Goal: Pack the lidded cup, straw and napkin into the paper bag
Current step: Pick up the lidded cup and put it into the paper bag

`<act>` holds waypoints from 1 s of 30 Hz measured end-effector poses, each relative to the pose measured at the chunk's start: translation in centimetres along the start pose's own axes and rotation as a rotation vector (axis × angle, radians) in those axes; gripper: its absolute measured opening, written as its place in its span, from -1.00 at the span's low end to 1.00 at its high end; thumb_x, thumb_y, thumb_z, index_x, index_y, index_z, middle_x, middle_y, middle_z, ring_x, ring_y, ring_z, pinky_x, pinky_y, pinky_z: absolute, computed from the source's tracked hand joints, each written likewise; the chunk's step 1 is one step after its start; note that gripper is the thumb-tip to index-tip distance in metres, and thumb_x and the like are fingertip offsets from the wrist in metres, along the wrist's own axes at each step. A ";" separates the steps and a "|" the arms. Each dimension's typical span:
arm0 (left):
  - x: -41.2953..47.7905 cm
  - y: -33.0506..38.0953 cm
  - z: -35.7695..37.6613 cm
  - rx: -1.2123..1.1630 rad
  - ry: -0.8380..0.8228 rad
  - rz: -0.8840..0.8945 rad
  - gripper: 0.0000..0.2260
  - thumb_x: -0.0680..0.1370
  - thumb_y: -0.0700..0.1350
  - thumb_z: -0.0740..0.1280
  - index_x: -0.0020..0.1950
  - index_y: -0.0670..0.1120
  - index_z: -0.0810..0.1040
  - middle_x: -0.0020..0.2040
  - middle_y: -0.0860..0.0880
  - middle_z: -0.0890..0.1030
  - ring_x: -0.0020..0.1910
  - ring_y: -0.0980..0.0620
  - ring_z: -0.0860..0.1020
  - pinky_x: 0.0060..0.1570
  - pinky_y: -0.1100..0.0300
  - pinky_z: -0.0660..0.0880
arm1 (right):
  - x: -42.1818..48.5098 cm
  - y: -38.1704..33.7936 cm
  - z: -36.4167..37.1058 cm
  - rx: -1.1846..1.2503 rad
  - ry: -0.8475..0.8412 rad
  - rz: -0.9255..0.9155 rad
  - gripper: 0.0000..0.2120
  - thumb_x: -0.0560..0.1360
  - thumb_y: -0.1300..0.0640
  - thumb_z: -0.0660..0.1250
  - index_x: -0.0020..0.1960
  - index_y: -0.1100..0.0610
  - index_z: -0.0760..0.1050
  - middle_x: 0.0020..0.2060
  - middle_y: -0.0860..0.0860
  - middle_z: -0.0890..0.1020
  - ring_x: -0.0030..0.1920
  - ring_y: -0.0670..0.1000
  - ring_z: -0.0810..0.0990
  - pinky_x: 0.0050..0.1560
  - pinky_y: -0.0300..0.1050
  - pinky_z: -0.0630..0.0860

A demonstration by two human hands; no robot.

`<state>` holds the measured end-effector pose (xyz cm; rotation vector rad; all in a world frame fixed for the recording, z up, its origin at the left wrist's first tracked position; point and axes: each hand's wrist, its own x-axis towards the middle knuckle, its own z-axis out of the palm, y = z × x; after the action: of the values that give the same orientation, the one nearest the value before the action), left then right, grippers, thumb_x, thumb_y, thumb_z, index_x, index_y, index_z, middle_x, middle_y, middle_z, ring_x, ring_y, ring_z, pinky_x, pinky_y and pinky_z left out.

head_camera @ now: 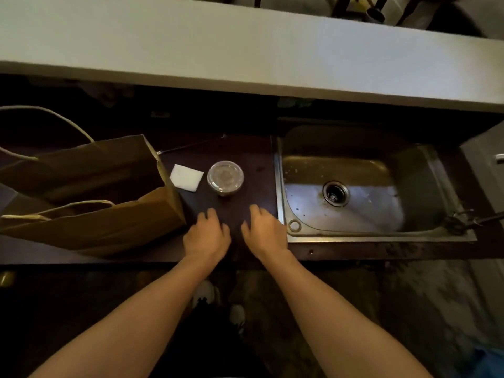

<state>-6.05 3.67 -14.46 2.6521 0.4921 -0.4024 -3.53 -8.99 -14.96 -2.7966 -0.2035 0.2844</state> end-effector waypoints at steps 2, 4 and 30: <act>1.3 -0.4 0.2 -0.058 0.010 -0.044 -0.66 0.60 0.03 0.21 0.29 -0.14 0.37 0.25 -0.20 0.50 0.12 -0.27 0.56 -0.06 -0.06 0.47 | 0.8 -0.1 0.9 0.017 -0.008 0.010 -0.67 0.54 -0.03 0.24 0.22 0.13 0.41 0.08 0.13 0.61 0.04 0.21 0.62 -0.08 0.06 0.54; 2.7 -0.6 0.4 -0.110 0.020 -0.090 -0.65 0.60 0.02 0.22 0.31 -0.14 0.36 0.28 -0.19 0.49 0.15 -0.27 0.54 -0.05 -0.07 0.46 | 1.9 -0.2 1.8 0.046 -0.007 0.021 -0.66 0.54 -0.04 0.25 0.22 0.12 0.40 0.09 0.13 0.62 0.05 0.21 0.62 -0.07 0.09 0.57; 7.3 -1.6 1.2 -0.813 0.004 0.114 -0.60 0.48 -0.23 0.45 0.28 -0.01 0.50 0.11 0.05 0.63 -0.02 0.08 0.62 0.03 0.05 0.59 | 6.8 0.3 0.6 1.016 -0.175 0.181 -0.41 0.34 0.16 0.58 0.30 -0.03 0.45 0.00 -0.26 0.56 0.02 -0.14 0.57 -0.10 -0.09 0.62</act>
<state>-0.37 6.47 -18.61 1.8795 0.3911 -0.1158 2.97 -7.90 -16.74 -1.7807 0.1337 0.5025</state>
